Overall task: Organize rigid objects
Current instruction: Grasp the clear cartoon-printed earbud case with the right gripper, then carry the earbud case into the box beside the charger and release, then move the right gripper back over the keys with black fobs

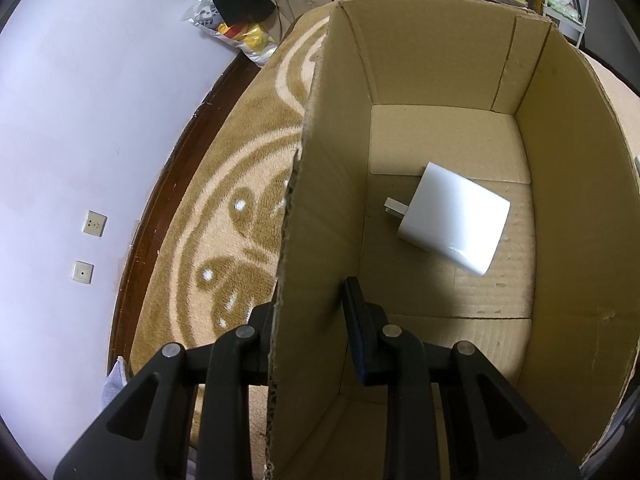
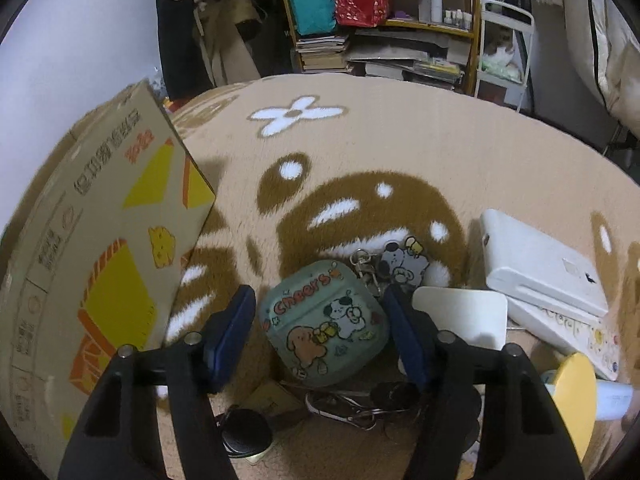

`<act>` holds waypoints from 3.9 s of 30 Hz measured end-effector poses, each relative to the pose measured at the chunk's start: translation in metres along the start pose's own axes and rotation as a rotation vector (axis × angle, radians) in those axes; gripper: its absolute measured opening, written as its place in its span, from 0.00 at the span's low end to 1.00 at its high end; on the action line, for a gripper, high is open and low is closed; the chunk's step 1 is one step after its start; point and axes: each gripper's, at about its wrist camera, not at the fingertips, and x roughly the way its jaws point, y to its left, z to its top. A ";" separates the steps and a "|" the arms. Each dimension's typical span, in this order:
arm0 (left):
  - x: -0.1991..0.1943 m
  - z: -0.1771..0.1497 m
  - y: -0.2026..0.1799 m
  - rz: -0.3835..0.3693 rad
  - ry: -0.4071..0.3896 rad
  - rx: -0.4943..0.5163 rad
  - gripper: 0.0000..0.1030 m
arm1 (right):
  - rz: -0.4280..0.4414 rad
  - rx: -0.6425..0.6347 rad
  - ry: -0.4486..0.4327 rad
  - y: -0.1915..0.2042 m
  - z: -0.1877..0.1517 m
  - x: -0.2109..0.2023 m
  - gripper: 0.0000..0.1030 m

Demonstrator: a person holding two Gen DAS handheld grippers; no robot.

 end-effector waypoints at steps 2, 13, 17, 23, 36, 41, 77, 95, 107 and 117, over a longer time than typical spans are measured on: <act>0.000 0.000 0.000 0.000 -0.002 -0.001 0.25 | 0.001 -0.001 0.001 0.002 0.000 0.000 0.63; -0.004 0.001 0.005 -0.012 -0.010 -0.010 0.25 | 0.004 -0.003 -0.105 0.012 0.010 -0.024 0.63; -0.004 0.000 0.004 -0.004 -0.013 0.004 0.23 | 0.026 -0.004 -0.173 0.019 0.022 -0.044 0.63; -0.005 0.001 0.003 -0.008 -0.012 0.001 0.23 | 0.081 -0.018 -0.283 0.035 0.039 -0.081 0.63; -0.004 0.001 0.003 -0.006 -0.010 0.000 0.24 | 0.211 -0.086 -0.425 0.079 0.051 -0.141 0.63; -0.002 0.001 0.004 -0.012 -0.004 -0.001 0.24 | 0.253 -0.118 -0.436 0.095 0.052 -0.151 0.63; -0.001 0.000 0.007 -0.022 0.011 -0.011 0.25 | 0.261 -0.167 -0.270 0.104 0.037 -0.092 0.63; 0.002 -0.001 0.011 -0.020 0.022 -0.010 0.24 | 0.121 -0.027 -0.214 0.044 0.035 -0.092 0.77; 0.003 -0.002 0.007 -0.008 0.020 -0.001 0.25 | 0.106 0.053 -0.101 0.022 0.006 -0.072 0.77; 0.003 -0.002 0.006 -0.007 0.022 -0.002 0.25 | 0.113 0.059 -0.015 0.025 -0.025 -0.066 0.77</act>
